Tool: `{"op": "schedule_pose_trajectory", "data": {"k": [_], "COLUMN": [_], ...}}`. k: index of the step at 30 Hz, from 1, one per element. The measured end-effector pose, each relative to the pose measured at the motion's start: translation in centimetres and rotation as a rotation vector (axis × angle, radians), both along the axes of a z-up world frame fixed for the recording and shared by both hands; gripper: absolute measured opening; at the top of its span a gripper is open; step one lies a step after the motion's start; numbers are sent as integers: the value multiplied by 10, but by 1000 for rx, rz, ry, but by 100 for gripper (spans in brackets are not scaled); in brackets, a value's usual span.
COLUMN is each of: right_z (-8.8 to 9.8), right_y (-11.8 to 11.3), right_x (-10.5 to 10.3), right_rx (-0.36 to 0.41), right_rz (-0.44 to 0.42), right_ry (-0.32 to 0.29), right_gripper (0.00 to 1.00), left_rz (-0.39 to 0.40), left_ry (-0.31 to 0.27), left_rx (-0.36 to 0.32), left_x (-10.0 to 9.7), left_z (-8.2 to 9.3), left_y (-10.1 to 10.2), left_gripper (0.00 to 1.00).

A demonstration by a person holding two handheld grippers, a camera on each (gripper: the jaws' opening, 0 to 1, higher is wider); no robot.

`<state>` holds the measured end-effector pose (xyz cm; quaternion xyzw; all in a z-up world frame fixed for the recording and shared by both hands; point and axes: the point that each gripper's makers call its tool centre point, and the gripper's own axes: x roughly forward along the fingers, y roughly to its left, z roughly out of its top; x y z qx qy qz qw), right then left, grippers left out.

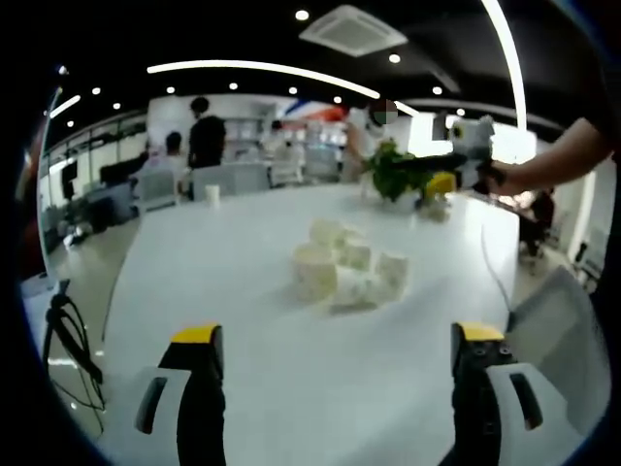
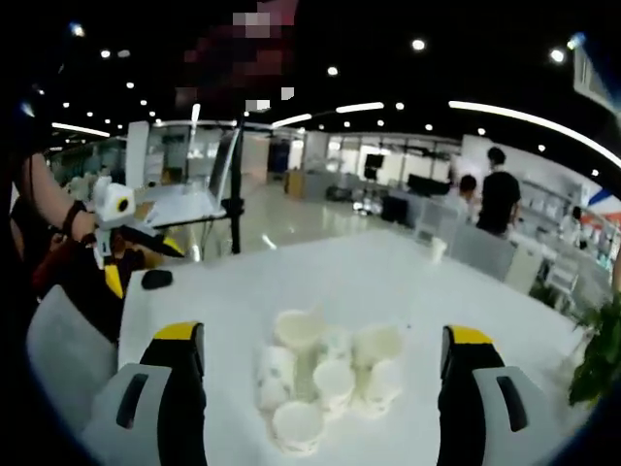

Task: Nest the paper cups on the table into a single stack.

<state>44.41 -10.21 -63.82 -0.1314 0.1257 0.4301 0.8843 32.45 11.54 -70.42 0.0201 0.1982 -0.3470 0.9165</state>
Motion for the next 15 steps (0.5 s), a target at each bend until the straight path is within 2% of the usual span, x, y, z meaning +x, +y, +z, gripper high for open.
{"op": "schedule_pose_trajectory", "data": {"k": [15], "right_z": [-4], "right_y": [38], "right_x": [15], "right_rx": [-24], "right_rz": [74], "right_ry": [-3], "right_gripper": [100], "left_rz": [-5], "left_ry": [11], "left_rx": [3], "left_x": [-4], "left_z": [-7], "left_y": [-2], "left_gripper": [98]}}
